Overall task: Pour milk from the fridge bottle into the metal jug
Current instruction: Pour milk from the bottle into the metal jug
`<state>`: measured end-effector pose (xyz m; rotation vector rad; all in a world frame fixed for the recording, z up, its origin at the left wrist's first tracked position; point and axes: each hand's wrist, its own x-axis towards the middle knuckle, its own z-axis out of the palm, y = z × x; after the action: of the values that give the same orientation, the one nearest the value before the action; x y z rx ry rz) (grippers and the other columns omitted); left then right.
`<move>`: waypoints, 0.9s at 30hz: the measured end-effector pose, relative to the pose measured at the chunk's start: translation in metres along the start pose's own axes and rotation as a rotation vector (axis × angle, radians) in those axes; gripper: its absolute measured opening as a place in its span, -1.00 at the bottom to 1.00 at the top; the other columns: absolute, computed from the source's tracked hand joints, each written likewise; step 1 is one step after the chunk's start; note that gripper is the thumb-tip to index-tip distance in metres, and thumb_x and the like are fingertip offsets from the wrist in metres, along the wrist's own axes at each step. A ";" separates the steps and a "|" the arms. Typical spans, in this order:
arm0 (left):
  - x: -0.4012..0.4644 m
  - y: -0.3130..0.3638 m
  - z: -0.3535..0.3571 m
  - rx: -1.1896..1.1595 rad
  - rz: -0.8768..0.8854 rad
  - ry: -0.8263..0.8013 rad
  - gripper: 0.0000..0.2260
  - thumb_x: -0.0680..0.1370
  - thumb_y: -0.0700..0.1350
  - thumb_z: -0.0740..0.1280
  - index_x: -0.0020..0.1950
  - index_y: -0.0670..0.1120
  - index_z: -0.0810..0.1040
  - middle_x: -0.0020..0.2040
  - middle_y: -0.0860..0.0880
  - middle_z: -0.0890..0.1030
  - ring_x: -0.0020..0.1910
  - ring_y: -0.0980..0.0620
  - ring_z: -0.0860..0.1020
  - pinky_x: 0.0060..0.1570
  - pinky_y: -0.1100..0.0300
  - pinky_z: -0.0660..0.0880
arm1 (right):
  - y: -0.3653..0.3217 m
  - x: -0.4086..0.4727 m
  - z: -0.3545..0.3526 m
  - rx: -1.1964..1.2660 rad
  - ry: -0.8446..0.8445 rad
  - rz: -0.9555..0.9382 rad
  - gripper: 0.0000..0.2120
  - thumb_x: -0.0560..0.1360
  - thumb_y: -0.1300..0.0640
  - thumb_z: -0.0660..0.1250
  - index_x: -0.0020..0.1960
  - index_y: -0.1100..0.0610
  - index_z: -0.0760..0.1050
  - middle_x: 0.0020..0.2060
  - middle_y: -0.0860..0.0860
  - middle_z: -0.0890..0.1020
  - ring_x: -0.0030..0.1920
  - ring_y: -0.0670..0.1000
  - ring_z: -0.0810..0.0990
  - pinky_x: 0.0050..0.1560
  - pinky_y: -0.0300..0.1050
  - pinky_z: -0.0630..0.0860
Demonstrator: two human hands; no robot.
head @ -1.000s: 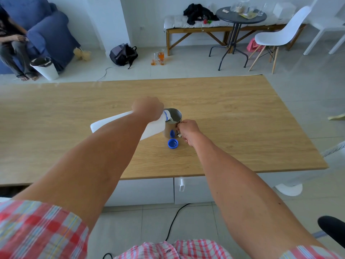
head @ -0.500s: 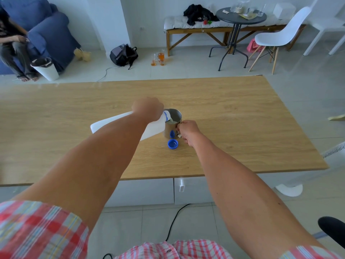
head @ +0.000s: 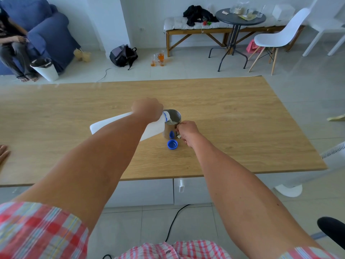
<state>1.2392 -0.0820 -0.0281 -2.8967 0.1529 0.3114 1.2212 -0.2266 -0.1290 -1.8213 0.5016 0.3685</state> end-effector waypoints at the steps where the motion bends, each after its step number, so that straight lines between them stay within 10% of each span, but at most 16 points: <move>1: 0.000 0.000 0.000 -0.001 -0.001 -0.001 -0.81 0.63 -0.19 0.19 0.14 -0.12 0.57 -0.22 -0.05 0.41 0.01 -0.18 0.59 0.04 -0.09 0.57 | 0.000 0.000 0.000 0.000 0.001 -0.001 -0.78 0.63 0.30 0.16 -0.01 0.18 0.58 -0.18 0.11 0.55 -0.41 -0.03 0.30 -0.44 -0.16 0.24; 27: 0.001 -0.001 0.000 -0.015 -0.004 0.016 -0.78 0.65 -0.15 0.18 0.19 -0.12 0.57 -0.16 -0.05 0.47 0.02 -0.18 0.59 0.05 -0.10 0.58 | -0.003 -0.003 -0.001 -0.002 -0.008 0.013 -0.79 0.62 0.31 0.15 -0.01 0.17 0.55 -0.18 0.10 0.52 -0.41 -0.02 0.28 -0.42 -0.16 0.26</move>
<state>1.2406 -0.0812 -0.0285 -2.9143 0.1487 0.2904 1.2201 -0.2264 -0.1251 -1.8184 0.5084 0.3853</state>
